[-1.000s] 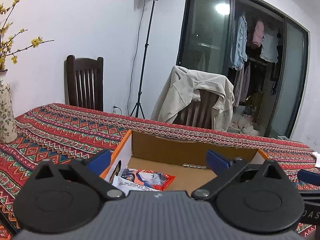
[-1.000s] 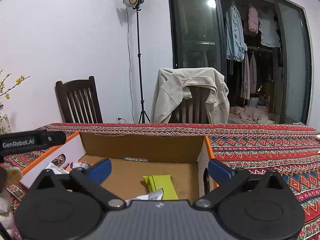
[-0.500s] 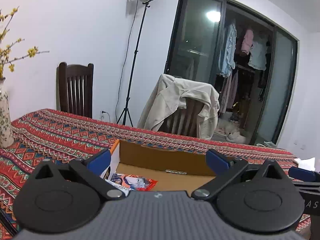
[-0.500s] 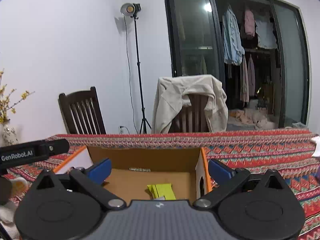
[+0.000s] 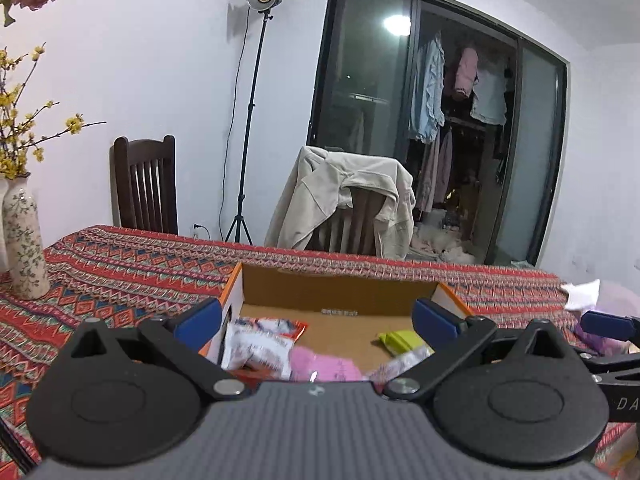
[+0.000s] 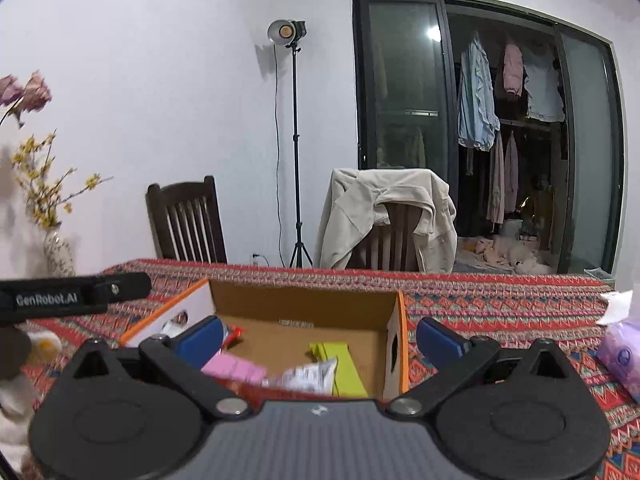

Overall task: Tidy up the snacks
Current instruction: 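Move both grippers back down to the snack pile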

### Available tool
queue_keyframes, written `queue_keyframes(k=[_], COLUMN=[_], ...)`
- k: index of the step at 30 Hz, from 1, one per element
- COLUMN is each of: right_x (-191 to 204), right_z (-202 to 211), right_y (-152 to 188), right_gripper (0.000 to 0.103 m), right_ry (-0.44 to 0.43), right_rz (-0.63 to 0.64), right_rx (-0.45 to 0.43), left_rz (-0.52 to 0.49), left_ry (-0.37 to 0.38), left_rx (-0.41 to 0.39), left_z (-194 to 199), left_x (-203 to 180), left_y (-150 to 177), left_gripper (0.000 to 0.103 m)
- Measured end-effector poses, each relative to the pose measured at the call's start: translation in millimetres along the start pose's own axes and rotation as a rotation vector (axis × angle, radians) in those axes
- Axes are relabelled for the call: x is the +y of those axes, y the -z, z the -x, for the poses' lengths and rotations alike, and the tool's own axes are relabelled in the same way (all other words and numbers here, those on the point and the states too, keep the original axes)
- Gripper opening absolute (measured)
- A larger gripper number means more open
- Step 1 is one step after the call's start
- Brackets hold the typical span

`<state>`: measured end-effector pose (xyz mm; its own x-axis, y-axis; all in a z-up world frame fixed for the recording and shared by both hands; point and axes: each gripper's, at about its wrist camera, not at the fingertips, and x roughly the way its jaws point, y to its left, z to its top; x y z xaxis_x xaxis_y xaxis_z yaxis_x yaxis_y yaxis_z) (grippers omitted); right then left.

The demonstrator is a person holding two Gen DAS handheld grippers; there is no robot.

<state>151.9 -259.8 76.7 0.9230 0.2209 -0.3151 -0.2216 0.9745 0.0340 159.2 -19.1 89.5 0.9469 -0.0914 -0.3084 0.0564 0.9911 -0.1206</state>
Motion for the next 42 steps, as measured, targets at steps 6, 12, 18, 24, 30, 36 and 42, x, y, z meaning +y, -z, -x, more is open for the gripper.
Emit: queue_keyframes(k=[6,12,18,24,30,36,42], right_x=[7,11,20,23,22,18,13], right_z=[22,36,41,46,49,51,53], right_y=[27,55,74,88,100,103,106], right_gripper=[0.103,0.103,0.103,0.103,0.103,0.103,0.103], right_ry=[0.002,-0.006,-0.01,-0.005,0.007,0.018,0.032], right_rz=[0.018,0.018,0.033,0.038,0.031,0.024,0.014], right_rx=[0.049,0.102,0.15,0.181,0.208,0.219,0.223], left_rz=[-0.021,-0.045,-0.008,-0.009,-0.026,-0.017,-0.005], left_ry=[-0.009,-0.024,-0.037,-0.045,-0.027,-0.021,-0.031], left_rx=[0.024,0.061,0.083,0.082,0.107,0.111,0.12], left_z=[27,44,56,66,65,64,63], left_x=[11,25,40,44,42,45,50], left_y=[25,53,70,82,93,98,100], left_gripper=[0.103,0.103,0.103,0.103,0.103,0.103,0.103])
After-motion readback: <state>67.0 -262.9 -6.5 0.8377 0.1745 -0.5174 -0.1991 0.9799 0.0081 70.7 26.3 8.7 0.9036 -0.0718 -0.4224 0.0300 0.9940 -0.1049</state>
